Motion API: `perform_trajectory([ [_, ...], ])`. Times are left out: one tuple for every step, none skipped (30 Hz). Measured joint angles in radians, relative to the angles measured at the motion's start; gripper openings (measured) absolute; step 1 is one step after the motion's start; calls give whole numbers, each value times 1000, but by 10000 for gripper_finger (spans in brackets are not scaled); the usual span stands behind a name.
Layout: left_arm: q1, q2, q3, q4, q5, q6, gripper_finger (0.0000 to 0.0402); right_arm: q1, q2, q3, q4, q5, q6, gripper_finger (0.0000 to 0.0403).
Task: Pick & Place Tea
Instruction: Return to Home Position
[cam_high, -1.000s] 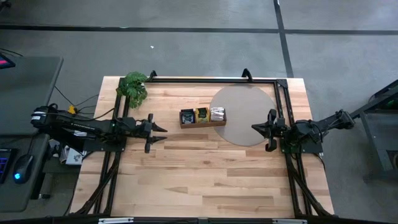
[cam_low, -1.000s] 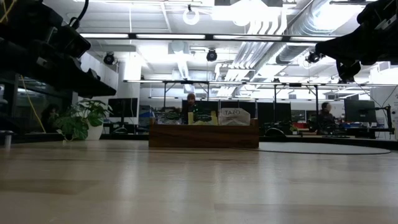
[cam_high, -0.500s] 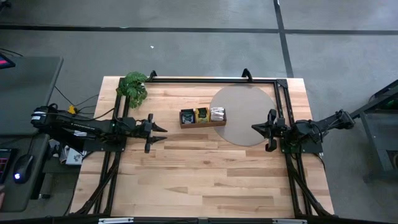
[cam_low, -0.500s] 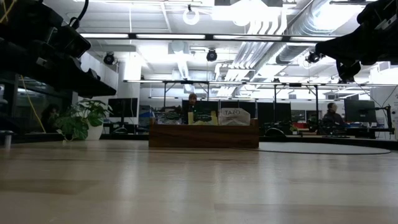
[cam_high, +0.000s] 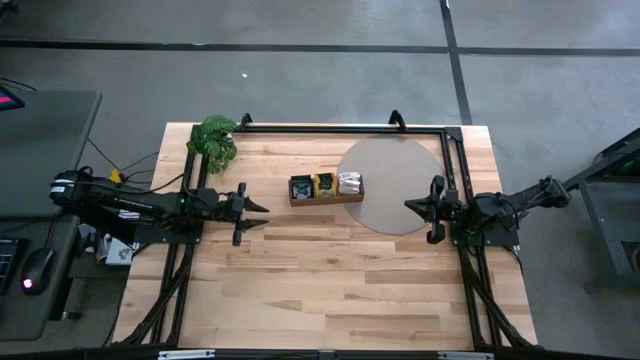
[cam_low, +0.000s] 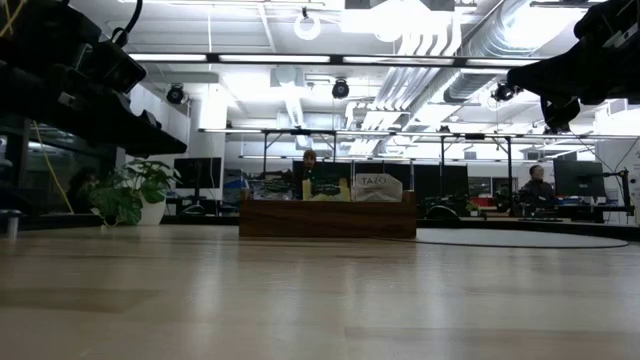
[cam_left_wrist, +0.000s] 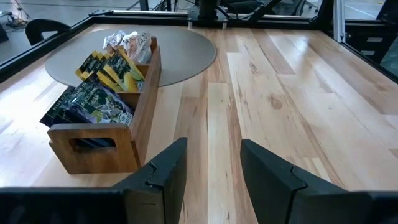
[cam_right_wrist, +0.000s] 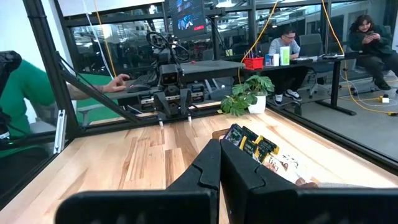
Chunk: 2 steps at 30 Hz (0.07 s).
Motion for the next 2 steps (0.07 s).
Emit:
perform_trajectory([
  [0,0,0,0,0,0,147,0,0,0,0,0,0,1],
  [0,0,0,0,0,0,147,0,0,0,0,0,0,1],
])
